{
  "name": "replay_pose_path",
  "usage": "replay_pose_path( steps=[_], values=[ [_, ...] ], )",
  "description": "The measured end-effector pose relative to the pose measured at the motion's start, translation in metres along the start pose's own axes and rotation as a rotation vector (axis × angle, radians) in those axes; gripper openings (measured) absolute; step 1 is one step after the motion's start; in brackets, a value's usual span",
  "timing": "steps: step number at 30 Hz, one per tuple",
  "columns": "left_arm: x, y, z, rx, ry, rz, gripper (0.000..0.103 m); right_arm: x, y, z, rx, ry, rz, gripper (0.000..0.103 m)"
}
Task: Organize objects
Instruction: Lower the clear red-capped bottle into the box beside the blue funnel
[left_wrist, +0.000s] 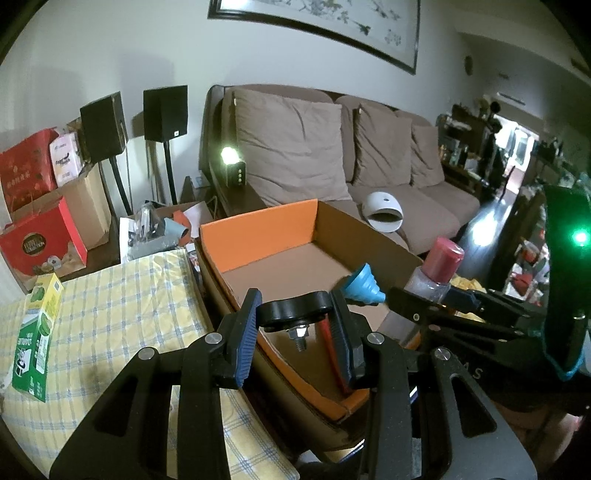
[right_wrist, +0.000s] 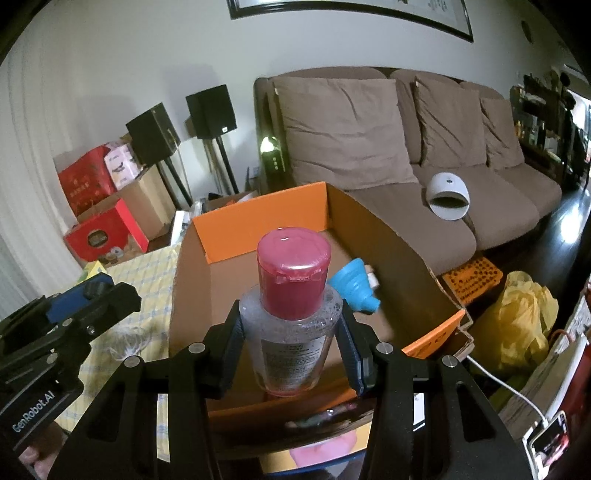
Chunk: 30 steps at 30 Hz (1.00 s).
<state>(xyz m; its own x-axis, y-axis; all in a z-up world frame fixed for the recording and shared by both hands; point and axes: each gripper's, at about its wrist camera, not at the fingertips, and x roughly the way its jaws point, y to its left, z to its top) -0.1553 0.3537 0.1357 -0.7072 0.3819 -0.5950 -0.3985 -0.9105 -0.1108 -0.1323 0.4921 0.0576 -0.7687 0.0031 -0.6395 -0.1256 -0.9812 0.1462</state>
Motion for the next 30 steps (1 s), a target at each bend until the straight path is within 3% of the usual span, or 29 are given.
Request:
replay_pose_path(
  steps=[30],
  values=[
    [0.011,-0.010,0.000,0.024,0.052,-0.017,0.034,0.016,0.002,-0.006,-0.041,0.077,-0.031,0.048]
  ],
)
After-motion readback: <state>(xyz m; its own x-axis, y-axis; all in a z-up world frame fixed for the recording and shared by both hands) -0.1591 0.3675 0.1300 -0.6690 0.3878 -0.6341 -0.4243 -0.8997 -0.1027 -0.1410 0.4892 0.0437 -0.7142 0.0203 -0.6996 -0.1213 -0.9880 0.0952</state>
